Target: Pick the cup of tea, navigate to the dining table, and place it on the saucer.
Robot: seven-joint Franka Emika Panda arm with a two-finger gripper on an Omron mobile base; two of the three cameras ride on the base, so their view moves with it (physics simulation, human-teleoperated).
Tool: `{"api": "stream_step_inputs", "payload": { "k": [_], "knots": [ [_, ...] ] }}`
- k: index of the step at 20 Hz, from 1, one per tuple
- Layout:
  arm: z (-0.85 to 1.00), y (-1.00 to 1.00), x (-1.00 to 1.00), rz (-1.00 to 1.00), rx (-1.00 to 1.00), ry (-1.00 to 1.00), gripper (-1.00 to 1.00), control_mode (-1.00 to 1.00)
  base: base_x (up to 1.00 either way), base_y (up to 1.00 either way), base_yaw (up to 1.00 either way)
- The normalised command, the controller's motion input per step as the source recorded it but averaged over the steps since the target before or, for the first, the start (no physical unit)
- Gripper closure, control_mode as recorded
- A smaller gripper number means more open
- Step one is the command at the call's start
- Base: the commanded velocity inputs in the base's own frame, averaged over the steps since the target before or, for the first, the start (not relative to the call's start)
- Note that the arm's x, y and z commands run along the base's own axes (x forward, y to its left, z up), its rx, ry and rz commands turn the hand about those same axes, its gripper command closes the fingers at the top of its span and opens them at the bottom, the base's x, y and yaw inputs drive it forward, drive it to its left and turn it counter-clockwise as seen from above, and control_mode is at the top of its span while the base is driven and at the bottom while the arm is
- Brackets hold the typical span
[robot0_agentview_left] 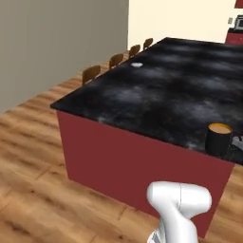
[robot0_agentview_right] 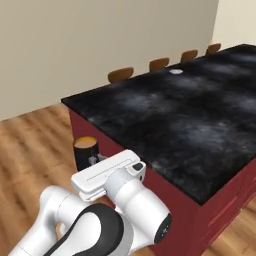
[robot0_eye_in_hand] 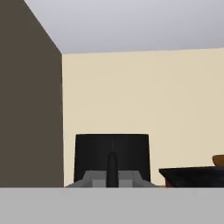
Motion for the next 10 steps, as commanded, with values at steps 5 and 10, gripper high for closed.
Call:
{"api": "stream_step_inputs", "payload": {
  "k": [5,10],
  "knots": [
    [0.0,0.0,0.0,0.0,0.0,0.0,1.0,1.0,1.0,1.0,-0.25],
    [0.0,0.0,0.0,0.0,0.0,0.0,1.0,1.0,0.93,1.0,-0.25]
  ]
}}
